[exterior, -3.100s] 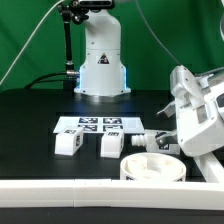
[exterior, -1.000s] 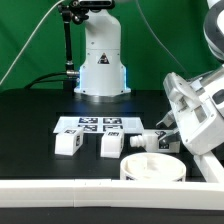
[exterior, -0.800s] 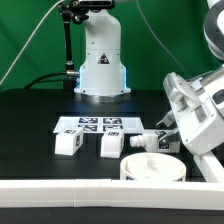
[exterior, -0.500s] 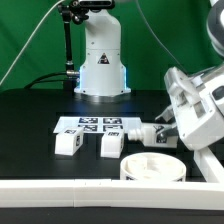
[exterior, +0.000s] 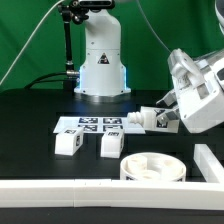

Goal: Assemble stool

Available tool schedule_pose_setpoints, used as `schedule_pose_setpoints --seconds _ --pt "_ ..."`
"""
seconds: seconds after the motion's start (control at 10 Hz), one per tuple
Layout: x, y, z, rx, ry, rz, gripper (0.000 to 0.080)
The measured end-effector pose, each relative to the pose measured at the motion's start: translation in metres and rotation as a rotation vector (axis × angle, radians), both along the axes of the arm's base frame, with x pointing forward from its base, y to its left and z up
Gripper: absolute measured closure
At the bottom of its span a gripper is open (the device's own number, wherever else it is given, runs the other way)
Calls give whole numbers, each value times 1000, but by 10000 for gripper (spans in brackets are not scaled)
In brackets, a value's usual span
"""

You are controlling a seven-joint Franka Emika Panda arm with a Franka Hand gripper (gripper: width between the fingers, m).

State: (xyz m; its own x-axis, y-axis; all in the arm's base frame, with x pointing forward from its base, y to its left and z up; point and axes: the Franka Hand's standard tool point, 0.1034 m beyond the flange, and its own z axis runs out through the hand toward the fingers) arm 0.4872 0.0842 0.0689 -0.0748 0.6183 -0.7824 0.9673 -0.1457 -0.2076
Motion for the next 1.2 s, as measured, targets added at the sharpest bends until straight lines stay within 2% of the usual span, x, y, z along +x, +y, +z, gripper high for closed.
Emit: schedule_pose_setpoints --seconds 0.1,0.2,0.3,0.5,0.6,0.7,0.8,0.9,1.1,1.2 --pt "0 0 0 -1 1 1 470" --pt "5 2 -3 45 -15 0 470" --pt "9 0 2 112 -50 -42 470" --pt "8 -7 28 123 -90 -155 470" --pt "13 -9 44 173 -80 -157 469" --pt "23 -15 67 240 -105 -166 469" --pt "25 -18 69 294 -144 -165 469" --pt "26 -20 63 364 -159 -177 469" --pt "33 -26 62 455 -200 -226 469" --pt "31 -34 54 509 -204 -353 469"
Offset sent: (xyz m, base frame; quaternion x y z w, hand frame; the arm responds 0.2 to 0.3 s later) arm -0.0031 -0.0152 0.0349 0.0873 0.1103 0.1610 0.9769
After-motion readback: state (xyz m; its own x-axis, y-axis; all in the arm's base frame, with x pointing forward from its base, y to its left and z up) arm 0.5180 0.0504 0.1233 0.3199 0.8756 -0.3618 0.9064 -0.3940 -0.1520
